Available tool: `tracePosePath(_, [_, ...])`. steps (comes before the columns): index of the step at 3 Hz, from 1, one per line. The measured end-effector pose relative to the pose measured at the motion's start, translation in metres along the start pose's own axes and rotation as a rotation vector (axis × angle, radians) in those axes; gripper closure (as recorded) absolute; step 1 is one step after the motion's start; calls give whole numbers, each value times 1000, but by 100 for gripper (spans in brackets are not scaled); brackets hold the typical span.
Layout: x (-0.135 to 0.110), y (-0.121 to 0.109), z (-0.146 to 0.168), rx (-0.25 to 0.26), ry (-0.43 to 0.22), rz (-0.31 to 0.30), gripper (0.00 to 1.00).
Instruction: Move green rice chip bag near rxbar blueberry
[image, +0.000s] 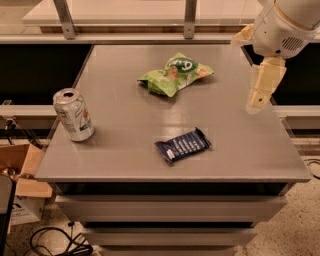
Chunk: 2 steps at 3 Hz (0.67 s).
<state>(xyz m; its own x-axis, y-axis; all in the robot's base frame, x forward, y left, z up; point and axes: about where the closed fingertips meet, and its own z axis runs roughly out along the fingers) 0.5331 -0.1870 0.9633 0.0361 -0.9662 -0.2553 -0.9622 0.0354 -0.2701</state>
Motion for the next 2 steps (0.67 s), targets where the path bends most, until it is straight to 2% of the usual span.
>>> tracePosePath(2, [-11, -68, 45, 25, -56, -97, 0])
